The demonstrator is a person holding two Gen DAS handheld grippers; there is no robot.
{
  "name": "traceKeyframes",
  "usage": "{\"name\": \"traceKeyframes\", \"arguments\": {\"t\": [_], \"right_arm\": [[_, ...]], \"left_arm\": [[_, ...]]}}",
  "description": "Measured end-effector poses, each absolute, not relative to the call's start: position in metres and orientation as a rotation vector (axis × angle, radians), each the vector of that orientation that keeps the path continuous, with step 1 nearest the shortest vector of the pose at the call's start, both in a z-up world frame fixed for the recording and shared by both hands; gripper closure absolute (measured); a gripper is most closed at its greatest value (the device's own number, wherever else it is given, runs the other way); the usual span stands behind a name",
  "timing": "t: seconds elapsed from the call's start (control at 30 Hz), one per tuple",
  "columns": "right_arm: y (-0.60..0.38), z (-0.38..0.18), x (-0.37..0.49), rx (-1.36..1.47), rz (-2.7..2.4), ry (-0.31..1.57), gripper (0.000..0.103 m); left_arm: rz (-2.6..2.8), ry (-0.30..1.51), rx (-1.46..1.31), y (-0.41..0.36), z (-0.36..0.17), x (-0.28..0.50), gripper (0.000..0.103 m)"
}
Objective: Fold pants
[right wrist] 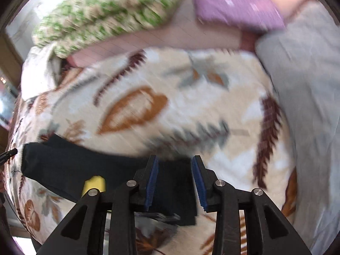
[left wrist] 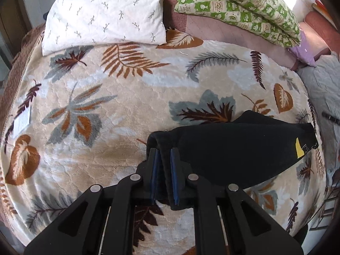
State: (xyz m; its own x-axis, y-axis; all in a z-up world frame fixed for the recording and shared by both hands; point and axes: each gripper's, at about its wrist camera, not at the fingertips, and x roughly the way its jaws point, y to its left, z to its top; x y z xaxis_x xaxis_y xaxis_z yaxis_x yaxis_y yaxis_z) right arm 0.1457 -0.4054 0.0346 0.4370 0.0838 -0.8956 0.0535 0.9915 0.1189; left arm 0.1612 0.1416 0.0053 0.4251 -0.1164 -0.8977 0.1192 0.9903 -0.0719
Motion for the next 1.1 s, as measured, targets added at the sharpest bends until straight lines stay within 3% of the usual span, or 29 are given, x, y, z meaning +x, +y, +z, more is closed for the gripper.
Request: {"name": "traceKeyframes", "arguments": {"t": [0.03, 0.1, 0.47, 0.9, 0.97, 1.1], "right_arm": [[-0.394, 0.044, 0.152, 0.149, 0.057, 1.096, 0.052], [-0.368, 0.049, 0.167, 0.168, 0.141, 1.099, 0.048], [-0.150, -0.020, 0.256, 0.026, 0.541, 1.312, 0.051], [-0.128, -0.054, 0.272, -0.023, 0.629, 1.412, 0.049], [-0.126, -0.056, 0.269, -0.034, 0.657, 1.422, 0.053], [-0.119, -0.061, 0.262, -0.105, 0.668, 1.433, 0.082]], "left_arm": [[-0.145, 1.132, 0.013, 0.140, 0.004, 0.164, 0.091], [-0.139, 1.163, 0.024, 0.137, -0.003, 0.172, 0.088], [-0.228, 1.245, 0.025, 0.110, -0.009, 0.207, 0.085], [-0.344, 1.316, 0.174, 0.046, -0.020, 0.240, 0.085], [-0.373, 1.323, 0.237, 0.032, -0.024, 0.245, 0.085], [-0.454, 1.381, 0.324, 0.019, -0.035, 0.250, 0.085]]}}
